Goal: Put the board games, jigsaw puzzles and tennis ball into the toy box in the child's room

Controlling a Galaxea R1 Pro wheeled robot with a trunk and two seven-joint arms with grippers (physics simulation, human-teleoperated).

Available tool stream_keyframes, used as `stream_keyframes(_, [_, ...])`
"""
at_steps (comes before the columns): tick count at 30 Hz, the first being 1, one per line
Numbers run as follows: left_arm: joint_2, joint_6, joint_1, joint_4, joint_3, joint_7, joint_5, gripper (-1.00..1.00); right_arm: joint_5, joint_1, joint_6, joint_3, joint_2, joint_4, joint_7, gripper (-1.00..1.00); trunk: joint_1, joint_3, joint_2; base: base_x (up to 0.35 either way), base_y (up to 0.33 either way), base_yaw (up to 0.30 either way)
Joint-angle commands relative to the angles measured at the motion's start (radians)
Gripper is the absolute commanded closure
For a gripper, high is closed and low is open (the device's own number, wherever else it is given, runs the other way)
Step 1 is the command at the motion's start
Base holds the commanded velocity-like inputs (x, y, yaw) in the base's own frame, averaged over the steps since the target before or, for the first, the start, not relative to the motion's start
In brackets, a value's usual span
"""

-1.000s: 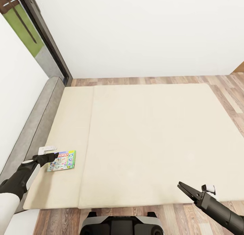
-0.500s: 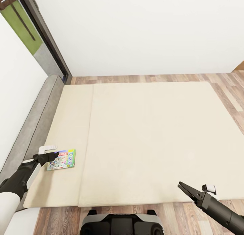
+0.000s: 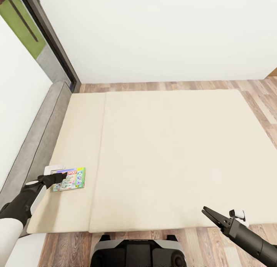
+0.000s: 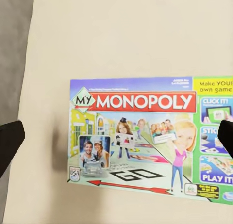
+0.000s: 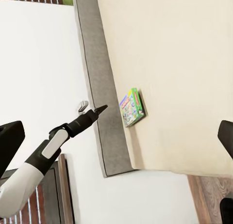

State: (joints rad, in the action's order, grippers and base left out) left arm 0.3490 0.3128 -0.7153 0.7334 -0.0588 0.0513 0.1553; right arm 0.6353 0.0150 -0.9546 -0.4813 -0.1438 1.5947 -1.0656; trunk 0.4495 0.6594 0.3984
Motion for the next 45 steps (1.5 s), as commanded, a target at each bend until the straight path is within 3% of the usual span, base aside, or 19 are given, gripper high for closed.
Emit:
stream_keyframes(1, [0.0, 0.007, -0.001, 0.002, -0.003, 0.004, 0.007, -1.0, 0.001, 0.0, -0.004, 0.0, 0.0, 0.001, -0.001, -1.0, 0.001, 0.003, 0.002, 0.0, 0.0, 0.0])
stream_keyframes(20, [0.003, 0.013, -0.058, 0.002, -0.003, 0.006, -0.011, -1.0, 0.002, 0.0, -0.008, -0.014, -0.003, 0.001, -0.013, -1.0, 0.001, 0.034, 0.002, 0.0, 0.0, 0.0])
stream_keyframes(28, [-0.001, 0.015, -0.061, 0.002, -0.003, 0.007, -0.012, -1.0, 0.003, -0.017, -0.011, -0.014, -0.005, 0.001, -0.066, -1.0, 0.001, 0.047, 0.002, 0.0, 0.0, 0.0])
stream_keyframes(37, [-0.004, 0.016, -0.062, -0.002, -0.001, 0.007, -0.013, -1.0, -0.002, -0.207, -0.078, -0.009, -0.027, -0.002, -0.071, -1.0, 0.001, 0.062, 0.002, 0.0, 0.0, 0.0])
stream_keyframes(45, [-0.011, 0.017, -0.062, -0.004, 0.0, 0.007, -0.013, -1.0, -0.04, -0.337, -0.093, -0.009, -0.032, -0.006, -0.034, -1.0, 0.001, 0.075, 0.002, 0.0, 0.0, 0.0])
